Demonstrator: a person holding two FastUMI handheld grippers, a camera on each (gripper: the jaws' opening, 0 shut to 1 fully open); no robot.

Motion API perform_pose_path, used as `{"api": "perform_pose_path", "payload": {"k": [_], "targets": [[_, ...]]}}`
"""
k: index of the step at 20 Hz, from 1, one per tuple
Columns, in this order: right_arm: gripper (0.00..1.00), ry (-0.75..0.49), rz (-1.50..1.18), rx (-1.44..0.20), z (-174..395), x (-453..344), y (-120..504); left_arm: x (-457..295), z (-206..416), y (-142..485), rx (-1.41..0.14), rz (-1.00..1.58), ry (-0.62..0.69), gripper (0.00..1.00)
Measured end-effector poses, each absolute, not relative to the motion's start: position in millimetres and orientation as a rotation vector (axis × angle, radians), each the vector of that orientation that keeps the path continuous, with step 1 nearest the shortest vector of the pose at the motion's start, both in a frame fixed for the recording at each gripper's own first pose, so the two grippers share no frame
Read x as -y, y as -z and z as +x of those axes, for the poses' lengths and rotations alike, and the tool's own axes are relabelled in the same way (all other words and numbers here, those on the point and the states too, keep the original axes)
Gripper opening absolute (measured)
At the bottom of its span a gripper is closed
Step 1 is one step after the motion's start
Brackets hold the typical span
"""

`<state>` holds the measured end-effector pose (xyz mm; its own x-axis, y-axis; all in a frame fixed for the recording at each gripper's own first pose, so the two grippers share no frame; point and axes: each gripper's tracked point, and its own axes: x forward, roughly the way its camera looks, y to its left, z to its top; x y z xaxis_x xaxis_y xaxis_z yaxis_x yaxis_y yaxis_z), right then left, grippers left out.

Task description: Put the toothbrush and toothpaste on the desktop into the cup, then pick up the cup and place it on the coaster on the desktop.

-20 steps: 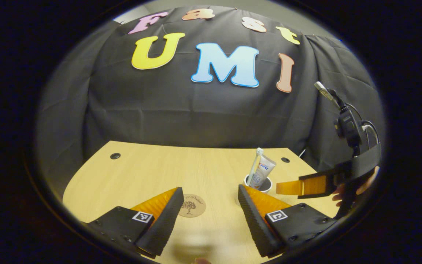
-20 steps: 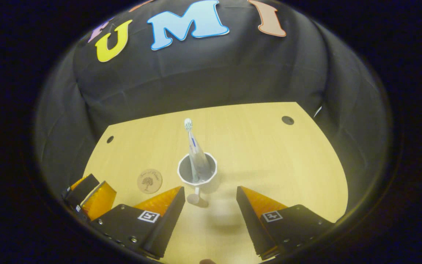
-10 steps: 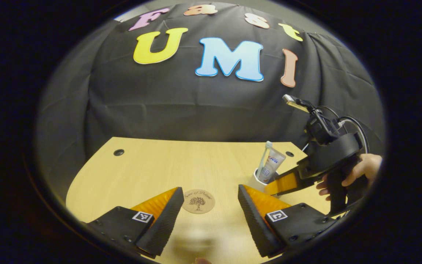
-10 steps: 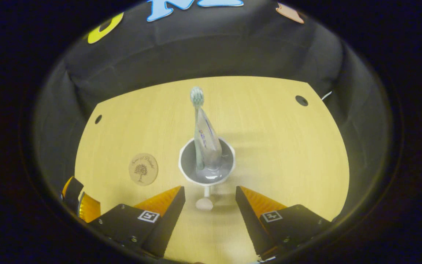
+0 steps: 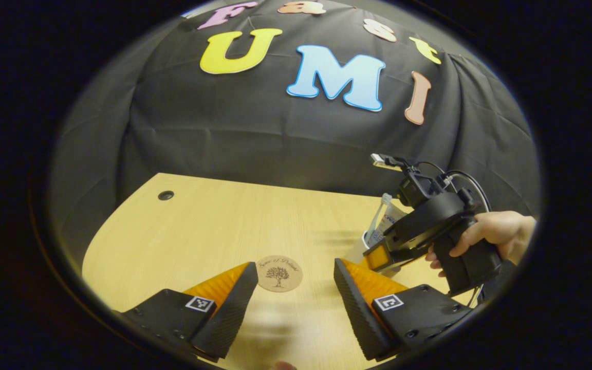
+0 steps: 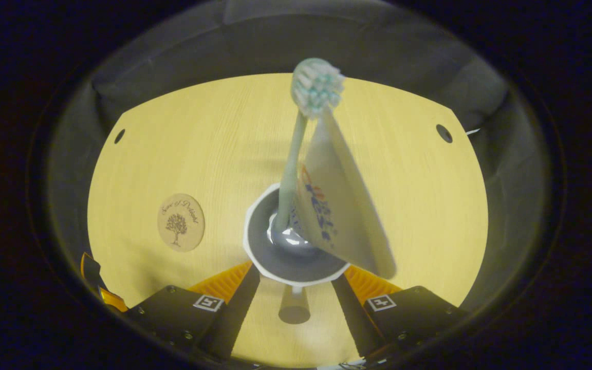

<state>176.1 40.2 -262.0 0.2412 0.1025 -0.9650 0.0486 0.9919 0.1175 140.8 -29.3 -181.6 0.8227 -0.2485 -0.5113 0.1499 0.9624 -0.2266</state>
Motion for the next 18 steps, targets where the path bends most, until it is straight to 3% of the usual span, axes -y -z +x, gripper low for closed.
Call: {"api": "perform_pose_path", "payload": {"k": [4, 5, 6, 7, 8, 9, 18], "targets": [[0.77, -0.021, 0.092, -1.356, 174.3, -33.9, 272.5, 19.6, 142.6, 189.9, -0.578, -0.189, 0.196, 0.96], [0.59, -0.026, 0.097, -1.365, 174.3, -34.5, 276.1, 17.0, 142.3, 192.7, -0.579, -0.19, 0.191, 0.96], [0.59, -0.028, 0.093, -1.368, 173.6, -34.0, 276.0, 17.0, 142.4, 193.0, -0.581, -0.193, 0.188, 0.96], [0.48, -0.028, 0.088, -1.368, 173.2, -33.1, 276.8, 16.1, 142.0, 194.1, -0.584, -0.196, 0.185, 0.96], [0.45, -0.027, 0.086, -1.371, 172.1, -32.7, 276.6, 14.5, 141.1, 195.6, -0.588, -0.199, 0.183, 0.96], [0.29, -0.027, 0.095, -1.367, 173.3, -33.8, 275.5, 14.3, 140.0, 196.6, -0.592, -0.203, 0.18, 0.96], [0.27, -0.08, 0.011, -1.292, 177.2, -37.8, 272.2, -1.2, 127.8, 201.1, -0.607, -0.218, 0.128, 0.97]]}}
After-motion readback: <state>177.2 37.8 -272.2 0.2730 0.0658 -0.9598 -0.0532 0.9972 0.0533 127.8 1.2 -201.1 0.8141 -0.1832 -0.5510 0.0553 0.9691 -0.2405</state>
